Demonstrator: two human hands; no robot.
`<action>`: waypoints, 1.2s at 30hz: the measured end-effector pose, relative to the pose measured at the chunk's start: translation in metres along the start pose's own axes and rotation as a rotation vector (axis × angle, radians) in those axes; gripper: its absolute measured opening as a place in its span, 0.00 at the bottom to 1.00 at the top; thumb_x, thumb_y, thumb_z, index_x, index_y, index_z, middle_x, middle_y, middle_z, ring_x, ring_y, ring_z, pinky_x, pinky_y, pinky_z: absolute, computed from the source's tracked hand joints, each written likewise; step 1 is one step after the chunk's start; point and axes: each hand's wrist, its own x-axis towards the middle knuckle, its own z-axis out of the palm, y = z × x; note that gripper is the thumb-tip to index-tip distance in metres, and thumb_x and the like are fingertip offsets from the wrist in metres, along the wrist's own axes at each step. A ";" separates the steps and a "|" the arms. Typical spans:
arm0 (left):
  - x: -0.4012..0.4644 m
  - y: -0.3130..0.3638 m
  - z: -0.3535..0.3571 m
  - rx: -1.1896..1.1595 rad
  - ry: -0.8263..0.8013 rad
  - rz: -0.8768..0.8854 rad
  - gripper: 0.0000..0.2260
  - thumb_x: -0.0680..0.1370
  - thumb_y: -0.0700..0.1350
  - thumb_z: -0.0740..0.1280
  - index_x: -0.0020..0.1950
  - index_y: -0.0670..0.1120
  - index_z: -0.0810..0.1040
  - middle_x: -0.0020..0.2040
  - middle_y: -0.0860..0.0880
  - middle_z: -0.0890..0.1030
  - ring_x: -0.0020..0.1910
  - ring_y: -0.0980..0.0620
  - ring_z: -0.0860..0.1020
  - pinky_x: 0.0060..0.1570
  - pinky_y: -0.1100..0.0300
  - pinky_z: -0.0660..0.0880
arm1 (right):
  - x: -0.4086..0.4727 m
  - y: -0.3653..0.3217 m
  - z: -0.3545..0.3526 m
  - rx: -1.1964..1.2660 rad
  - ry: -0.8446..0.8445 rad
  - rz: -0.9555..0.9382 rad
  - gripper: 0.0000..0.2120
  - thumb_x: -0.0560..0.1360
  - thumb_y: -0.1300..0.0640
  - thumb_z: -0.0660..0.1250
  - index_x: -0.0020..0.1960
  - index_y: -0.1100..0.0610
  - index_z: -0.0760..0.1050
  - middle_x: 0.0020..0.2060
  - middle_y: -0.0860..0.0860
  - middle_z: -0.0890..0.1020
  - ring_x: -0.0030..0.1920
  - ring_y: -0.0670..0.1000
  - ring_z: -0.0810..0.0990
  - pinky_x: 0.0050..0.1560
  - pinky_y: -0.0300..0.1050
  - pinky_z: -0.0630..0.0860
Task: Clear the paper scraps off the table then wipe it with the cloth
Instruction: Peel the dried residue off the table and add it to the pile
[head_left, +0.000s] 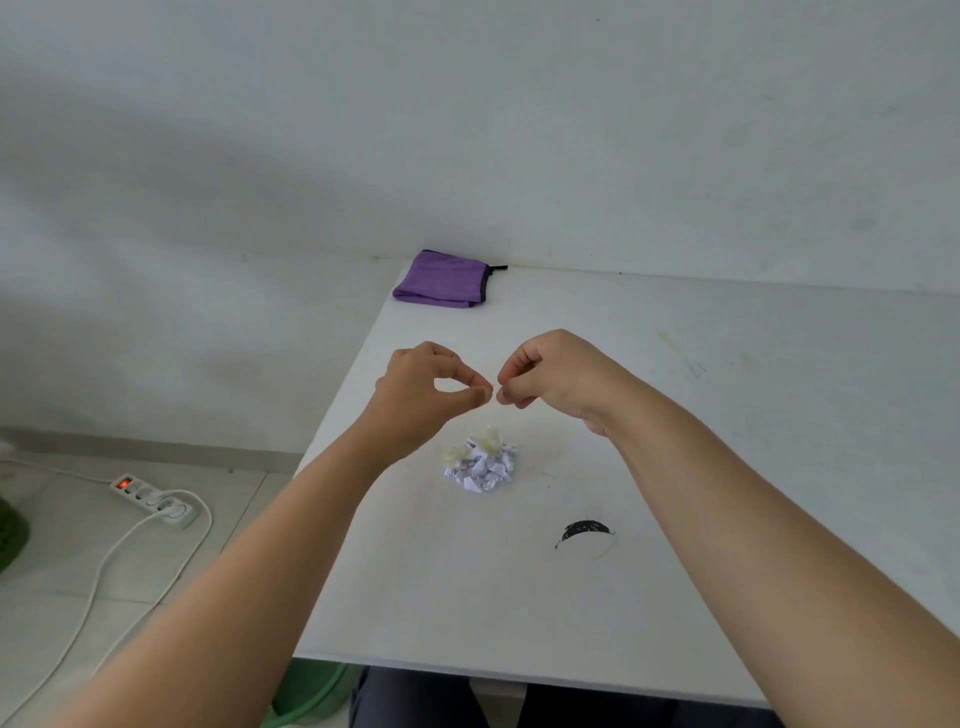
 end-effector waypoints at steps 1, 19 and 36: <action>0.001 0.001 0.001 -0.001 0.003 0.005 0.02 0.72 0.54 0.71 0.41 0.57 0.82 0.51 0.57 0.75 0.59 0.54 0.71 0.61 0.52 0.67 | 0.000 0.002 -0.002 0.015 0.005 -0.002 0.06 0.68 0.66 0.71 0.44 0.60 0.78 0.34 0.51 0.79 0.35 0.48 0.77 0.41 0.39 0.73; 0.096 0.093 0.183 0.191 -0.243 0.273 0.15 0.79 0.48 0.61 0.66 0.51 0.73 0.66 0.54 0.74 0.65 0.55 0.70 0.63 0.62 0.66 | 0.010 0.164 -0.138 -0.146 0.479 0.087 0.11 0.73 0.68 0.63 0.50 0.57 0.79 0.48 0.51 0.81 0.48 0.48 0.77 0.43 0.32 0.69; 0.161 0.076 0.214 0.597 -0.274 0.173 0.27 0.80 0.59 0.51 0.77 0.50 0.55 0.78 0.51 0.54 0.77 0.51 0.50 0.75 0.53 0.48 | 0.135 0.191 -0.184 -0.704 0.221 -0.119 0.16 0.79 0.59 0.57 0.63 0.52 0.76 0.56 0.52 0.77 0.58 0.55 0.75 0.58 0.46 0.70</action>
